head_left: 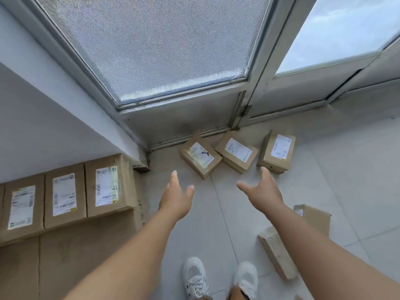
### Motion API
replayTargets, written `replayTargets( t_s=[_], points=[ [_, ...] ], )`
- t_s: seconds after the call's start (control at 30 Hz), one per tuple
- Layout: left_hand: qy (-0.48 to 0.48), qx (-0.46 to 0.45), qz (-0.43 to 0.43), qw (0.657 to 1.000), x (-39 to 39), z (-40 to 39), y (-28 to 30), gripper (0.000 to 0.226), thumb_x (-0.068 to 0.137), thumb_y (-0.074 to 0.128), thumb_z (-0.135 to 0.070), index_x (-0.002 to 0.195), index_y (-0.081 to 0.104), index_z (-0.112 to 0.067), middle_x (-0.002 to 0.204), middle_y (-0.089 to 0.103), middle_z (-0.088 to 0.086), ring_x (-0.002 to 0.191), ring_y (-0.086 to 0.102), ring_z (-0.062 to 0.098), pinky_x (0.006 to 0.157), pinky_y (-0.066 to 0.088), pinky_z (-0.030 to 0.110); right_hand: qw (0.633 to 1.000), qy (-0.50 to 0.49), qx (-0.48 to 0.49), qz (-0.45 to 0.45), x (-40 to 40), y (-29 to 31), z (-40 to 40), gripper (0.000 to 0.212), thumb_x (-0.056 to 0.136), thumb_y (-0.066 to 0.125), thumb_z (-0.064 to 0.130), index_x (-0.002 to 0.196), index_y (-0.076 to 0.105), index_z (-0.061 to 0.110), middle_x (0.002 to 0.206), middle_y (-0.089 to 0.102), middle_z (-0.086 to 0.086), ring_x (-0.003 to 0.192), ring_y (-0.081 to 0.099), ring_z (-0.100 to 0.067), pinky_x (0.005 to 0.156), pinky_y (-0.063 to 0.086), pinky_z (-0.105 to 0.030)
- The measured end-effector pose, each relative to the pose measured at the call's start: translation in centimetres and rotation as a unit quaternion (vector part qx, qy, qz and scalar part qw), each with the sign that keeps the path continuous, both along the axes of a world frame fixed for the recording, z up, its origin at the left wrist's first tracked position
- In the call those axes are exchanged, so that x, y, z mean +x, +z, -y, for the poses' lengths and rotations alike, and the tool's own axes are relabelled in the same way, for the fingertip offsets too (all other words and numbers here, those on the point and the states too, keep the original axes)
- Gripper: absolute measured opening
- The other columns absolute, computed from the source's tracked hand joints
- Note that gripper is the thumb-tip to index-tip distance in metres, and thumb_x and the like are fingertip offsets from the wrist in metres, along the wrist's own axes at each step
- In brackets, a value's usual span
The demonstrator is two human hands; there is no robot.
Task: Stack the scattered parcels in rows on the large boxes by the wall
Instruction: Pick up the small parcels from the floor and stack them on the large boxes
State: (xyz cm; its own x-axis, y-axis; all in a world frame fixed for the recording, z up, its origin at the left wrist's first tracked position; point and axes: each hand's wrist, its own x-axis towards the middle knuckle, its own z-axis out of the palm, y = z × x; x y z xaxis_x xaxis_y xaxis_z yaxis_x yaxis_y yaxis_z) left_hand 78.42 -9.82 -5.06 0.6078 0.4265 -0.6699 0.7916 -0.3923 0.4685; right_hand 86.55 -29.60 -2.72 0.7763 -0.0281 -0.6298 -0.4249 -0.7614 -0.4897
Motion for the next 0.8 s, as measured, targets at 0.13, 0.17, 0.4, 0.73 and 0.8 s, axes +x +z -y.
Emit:
replayTargets(
  t_s=[0.13, 0.17, 0.4, 0.73, 0.8],
  points=[
    [0.042, -0.021, -0.007, 0.999, 3.8, 0.2, -5.3, 0.075, 0.097, 0.047, -0.040, 0.154, 0.002, -0.022, 0.157, 0.025, 0.005, 0.142, 0.028, 0.026, 0.111, 0.026, 0.040, 0.999, 0.029, 0.010, -0.014, 3.9, -5.8, -0.3, 0.097, 0.082, 0.071, 0.040, 0.153, 0.008, 0.022, 0.160, 0.014, 0.003, 0.143, 0.024, -0.023, 0.111, 0.031, -0.043],
    [0.047, -0.025, -0.007, 0.999, 4.8, 0.2, -6.7, 0.075, 0.097, 0.047, -0.040, 0.154, 0.002, -0.022, 0.157, 0.025, 0.004, 0.142, 0.027, 0.026, 0.112, 0.026, 0.040, 0.999, 0.038, 0.008, -0.017, 4.8, -7.5, -0.4, 0.099, 0.082, 0.072, 0.039, 0.154, 0.007, 0.022, 0.160, 0.012, 0.003, 0.144, 0.023, -0.022, 0.112, 0.030, -0.042],
    [0.106, -0.031, -0.026, 0.994, 10.1, 0.1, -18.3, 0.073, 0.098, 0.045, -0.041, 0.154, 0.003, -0.019, 0.158, 0.023, 0.005, 0.142, 0.029, 0.026, 0.109, 0.029, 0.037, 0.988, 0.133, -0.069, -0.029, 11.4, -20.9, 0.1, 0.107, 0.075, 0.078, 0.035, 0.153, 0.005, 0.023, 0.159, 0.011, 0.000, 0.142, 0.022, -0.026, 0.112, 0.031, -0.045],
    [0.164, -0.046, -0.042, 0.985, 13.8, 0.7, -31.4, 0.074, 0.097, 0.047, -0.041, 0.154, 0.007, -0.013, 0.155, 0.029, 0.005, 0.139, 0.033, 0.026, 0.102, 0.033, 0.030, 0.942, 0.239, -0.237, 0.005, 19.2, -34.0, 1.6, 0.127, 0.068, 0.081, 0.045, 0.150, -0.015, 0.031, 0.158, -0.020, -0.008, 0.146, -0.014, -0.032, 0.116, 0.008, -0.052],
    [0.185, -0.052, -0.031, 0.981, 14.6, 0.3, -32.8, 0.068, 0.096, 0.051, -0.039, 0.150, 0.019, -0.011, 0.147, 0.042, 0.004, 0.129, 0.044, 0.026, 0.085, 0.035, 0.024, 0.939, 0.247, -0.240, 0.006, 20.4, -35.5, 1.8, 0.129, 0.065, 0.079, 0.053, 0.149, -0.017, 0.032, 0.158, -0.018, -0.009, 0.146, -0.014, -0.032, 0.116, 0.009, -0.052]
  ],
)
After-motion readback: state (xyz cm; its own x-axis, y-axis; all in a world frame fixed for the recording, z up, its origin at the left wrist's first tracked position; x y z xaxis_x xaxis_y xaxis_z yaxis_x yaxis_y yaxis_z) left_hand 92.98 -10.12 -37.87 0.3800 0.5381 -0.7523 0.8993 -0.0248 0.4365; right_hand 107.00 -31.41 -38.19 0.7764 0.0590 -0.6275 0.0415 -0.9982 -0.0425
